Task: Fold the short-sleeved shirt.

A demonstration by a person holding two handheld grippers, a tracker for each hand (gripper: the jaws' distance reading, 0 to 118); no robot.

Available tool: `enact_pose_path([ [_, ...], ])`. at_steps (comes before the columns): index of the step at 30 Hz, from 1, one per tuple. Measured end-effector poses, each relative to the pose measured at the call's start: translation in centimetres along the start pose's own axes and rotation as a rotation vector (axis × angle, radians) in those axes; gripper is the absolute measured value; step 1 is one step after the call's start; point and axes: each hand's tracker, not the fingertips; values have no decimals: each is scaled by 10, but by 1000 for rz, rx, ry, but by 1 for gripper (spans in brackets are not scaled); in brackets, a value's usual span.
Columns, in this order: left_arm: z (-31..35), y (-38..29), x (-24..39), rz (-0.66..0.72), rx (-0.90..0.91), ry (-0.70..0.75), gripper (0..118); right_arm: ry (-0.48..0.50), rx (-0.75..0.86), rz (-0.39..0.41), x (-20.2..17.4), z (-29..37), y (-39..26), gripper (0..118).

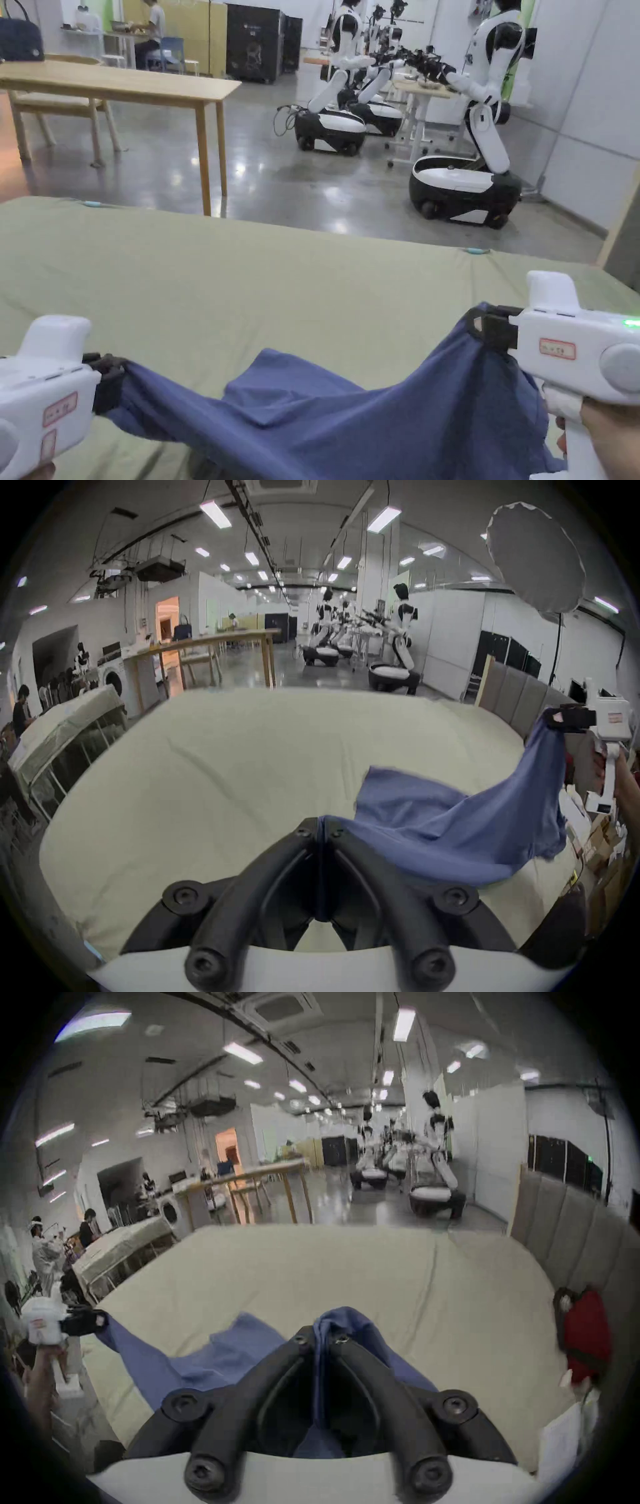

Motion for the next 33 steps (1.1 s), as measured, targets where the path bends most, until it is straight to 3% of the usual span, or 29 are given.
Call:
enact_pose_path([
  [4, 18, 74, 11, -44, 125, 27, 0, -42, 128, 65, 8, 48, 69, 6],
  [13, -5, 231, 6, -107, 272, 99, 0, -140, 357, 62, 28, 94, 193, 6],
  [17, 16, 278, 11, -118, 397, 139, 0, -167, 439, 75, 28, 104, 229, 6],
  [20, 28, 305, 14, -166, 429, 179, 0, -159, 502, 40, 32, 106, 250, 6],
  [25, 33, 312, 11, -176, 456, 206, 0, -125, 506, 12, 37, 86, 255, 6],
  [33, -8, 229, 3, -136, 380, 187, 0, -140, 428, 3, 47, 41, 179, 6],
])
